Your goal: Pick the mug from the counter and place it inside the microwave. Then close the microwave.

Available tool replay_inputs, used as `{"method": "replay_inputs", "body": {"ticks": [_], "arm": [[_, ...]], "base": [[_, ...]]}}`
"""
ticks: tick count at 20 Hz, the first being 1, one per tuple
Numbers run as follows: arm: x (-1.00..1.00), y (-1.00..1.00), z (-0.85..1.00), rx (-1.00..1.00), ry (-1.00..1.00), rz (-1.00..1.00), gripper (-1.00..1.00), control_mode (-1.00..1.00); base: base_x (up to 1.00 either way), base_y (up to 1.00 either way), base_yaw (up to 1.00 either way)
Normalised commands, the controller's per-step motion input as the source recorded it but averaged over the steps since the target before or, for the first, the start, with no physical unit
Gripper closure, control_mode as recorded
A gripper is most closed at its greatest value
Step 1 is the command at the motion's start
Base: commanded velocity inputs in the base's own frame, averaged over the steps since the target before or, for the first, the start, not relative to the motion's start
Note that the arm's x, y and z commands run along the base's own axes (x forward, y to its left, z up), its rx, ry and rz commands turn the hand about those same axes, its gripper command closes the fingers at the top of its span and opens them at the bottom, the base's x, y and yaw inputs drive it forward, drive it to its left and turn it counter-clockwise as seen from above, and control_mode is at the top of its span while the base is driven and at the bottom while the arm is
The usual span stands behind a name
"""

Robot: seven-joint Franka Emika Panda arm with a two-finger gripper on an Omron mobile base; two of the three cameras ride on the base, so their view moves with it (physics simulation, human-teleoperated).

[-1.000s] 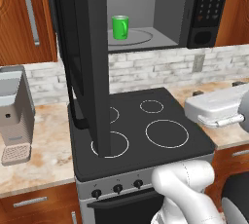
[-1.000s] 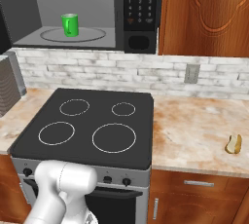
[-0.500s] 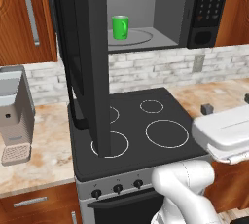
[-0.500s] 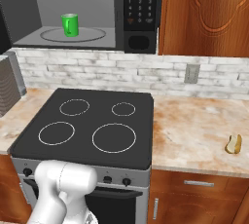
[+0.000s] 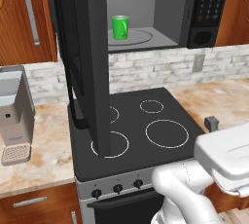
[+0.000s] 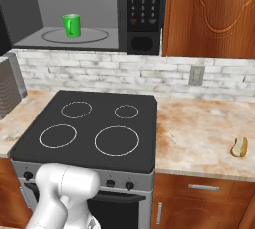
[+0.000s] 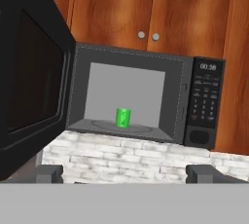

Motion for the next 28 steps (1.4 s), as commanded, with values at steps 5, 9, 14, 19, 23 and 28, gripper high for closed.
{"method": "replay_inputs", "body": {"ticks": [5,9,14,19,23,28], "arm": [[-0.29,0.21,0.00,0.00,0.00,-0.01,-1.00,-1.00],[-0.34,0.13,0.00,0.00,0.00,-0.05,-1.00,-1.00],[-0.29,0.17,0.00,0.00,0.00,-0.07,-1.00,-1.00],[0.05,0.36,0.00,-0.02,0.00,-0.14,-1.00,-1.00],[0.04,0.43,0.00,-0.01,0.00,-0.20,-1.00,-1.00],[0.00,0.32,0.00,0.00,0.00,-0.21,-1.00,-1.00]], "base": [[0.00,0.00,0.00],[0.00,0.00,0.00],[0.00,0.00,0.00],[0.00,0.00,0.00],[0.00,0.00,0.00],[0.00,0.00,0.00]]}}
